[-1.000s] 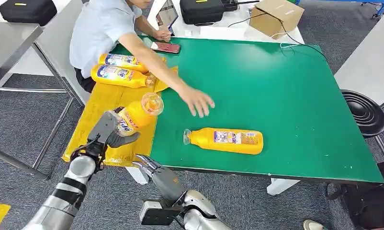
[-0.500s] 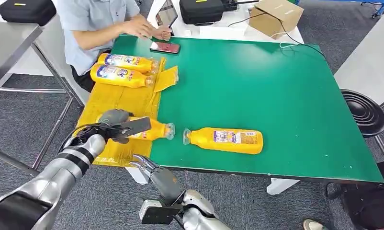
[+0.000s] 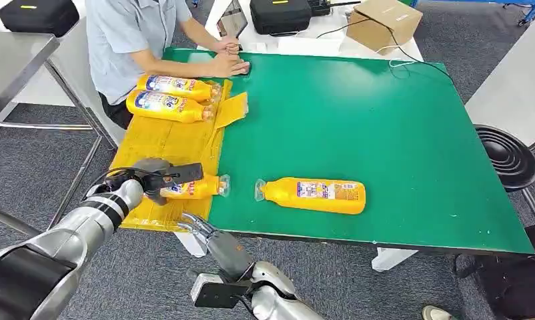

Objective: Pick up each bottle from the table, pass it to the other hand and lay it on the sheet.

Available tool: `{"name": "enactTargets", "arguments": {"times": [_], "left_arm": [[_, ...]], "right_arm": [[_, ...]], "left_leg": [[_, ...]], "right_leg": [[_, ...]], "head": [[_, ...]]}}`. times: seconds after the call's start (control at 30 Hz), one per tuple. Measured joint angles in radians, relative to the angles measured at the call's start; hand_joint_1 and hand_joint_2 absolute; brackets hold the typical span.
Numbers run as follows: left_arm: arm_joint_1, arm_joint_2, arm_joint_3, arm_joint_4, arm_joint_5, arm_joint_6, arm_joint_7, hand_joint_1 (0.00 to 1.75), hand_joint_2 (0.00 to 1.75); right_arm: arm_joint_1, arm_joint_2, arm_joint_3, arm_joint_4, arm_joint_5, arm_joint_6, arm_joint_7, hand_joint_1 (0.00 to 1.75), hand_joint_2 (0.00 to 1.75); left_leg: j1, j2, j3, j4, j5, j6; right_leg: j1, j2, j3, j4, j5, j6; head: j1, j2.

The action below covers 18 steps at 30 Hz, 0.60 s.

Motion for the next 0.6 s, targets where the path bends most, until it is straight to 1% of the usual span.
{"name": "enactTargets", "arguments": {"times": [0.13, 0.37, 0.6], "left_arm": [[-0.003, 0.0, 0.045, 0.014, 0.069, -0.039, -0.077, 0.0, 1.75], [-0.004, -0.003, 0.085, 0.017, 0.101, -0.052, -0.188, 0.0, 1.75], [-0.004, -0.007, 0.123, 0.017, 0.158, -0.081, -0.214, 0.0, 1.75]], "right_arm": [[-0.003, 0.0, 0.011, 0.005, -0.004, -0.002, -0.003, 0.0, 0.0], [-0.007, 0.001, 0.028, 0.014, -0.014, -0.001, -0.006, 0.0, 0.0], [-0.011, 0.002, 0.036, 0.023, -0.015, -0.002, -0.007, 0.0, 0.0]], "left_leg": [[0.0, 0.0, 0.0, 0.0, 0.0, 0.0], [0.0, -0.001, 0.0, 0.0, 0.0, 0.0], [0.0, -0.001, 0.0, 0.0, 0.0, 0.0]], "right_leg": [[0.0, 0.0, 0.0, 0.001, 0.0, 0.0], [0.0, 0.0, 0.0, 0.001, 0.0, 0.0], [-0.001, 0.0, 0.0, 0.001, 0.0, 0.0]], "head": [[0.0, 0.0], [0.0, 0.0], [0.0, 0.0]]}}
